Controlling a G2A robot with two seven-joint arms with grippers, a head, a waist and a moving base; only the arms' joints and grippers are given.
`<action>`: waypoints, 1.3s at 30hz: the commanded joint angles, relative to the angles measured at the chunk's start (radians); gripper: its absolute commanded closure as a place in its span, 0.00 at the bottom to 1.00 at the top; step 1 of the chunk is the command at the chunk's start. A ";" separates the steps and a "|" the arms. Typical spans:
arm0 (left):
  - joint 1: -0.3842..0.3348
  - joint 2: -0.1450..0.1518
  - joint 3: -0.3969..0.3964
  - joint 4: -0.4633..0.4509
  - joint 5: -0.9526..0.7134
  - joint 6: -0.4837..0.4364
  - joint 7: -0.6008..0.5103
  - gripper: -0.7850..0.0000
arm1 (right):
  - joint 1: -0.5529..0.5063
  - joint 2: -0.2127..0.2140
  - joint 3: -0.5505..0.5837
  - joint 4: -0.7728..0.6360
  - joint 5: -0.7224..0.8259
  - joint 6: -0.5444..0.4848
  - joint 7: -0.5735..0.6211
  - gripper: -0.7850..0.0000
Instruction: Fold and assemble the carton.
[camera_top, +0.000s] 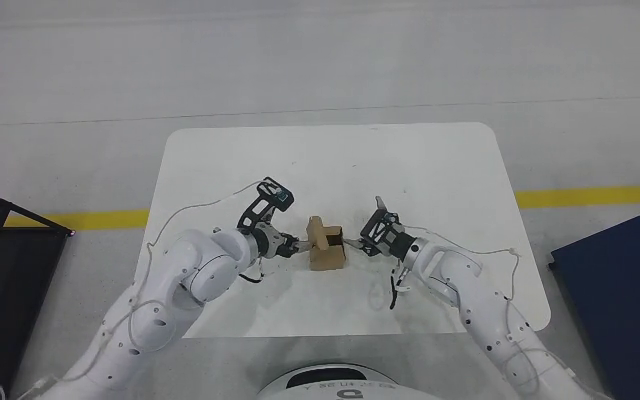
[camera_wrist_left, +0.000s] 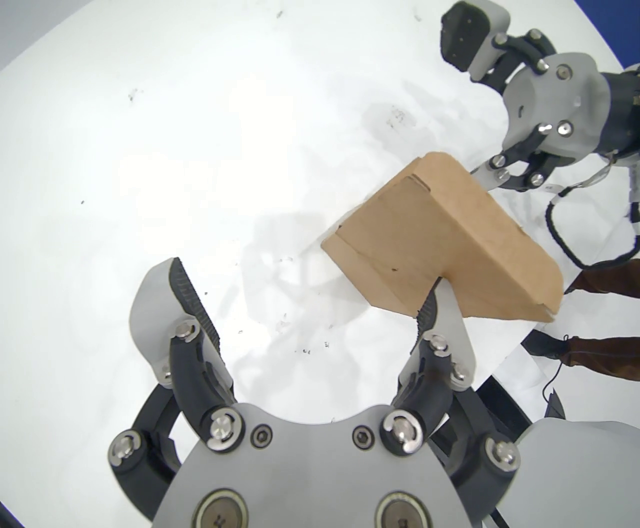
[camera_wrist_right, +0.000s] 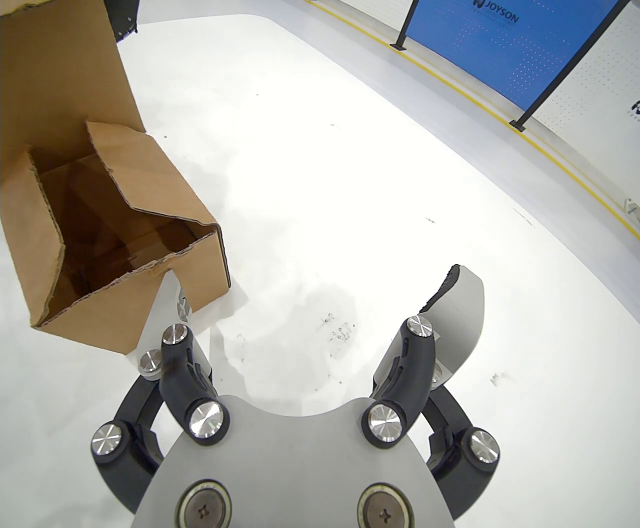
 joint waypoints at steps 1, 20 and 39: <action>-0.021 -0.007 0.023 0.011 0.009 -0.002 -0.006 0.00 | 0.005 -0.002 -0.004 0.008 0.007 0.002 -0.001 0.00; -0.131 -0.056 0.111 0.144 0.032 0.067 -0.044 0.00 | 0.019 -0.011 -0.013 0.022 0.008 0.004 -0.018 0.00; -0.039 -0.030 -0.092 0.074 -0.031 0.077 -0.045 0.00 | 0.036 -0.021 0.044 -0.008 0.117 0.085 -0.028 0.00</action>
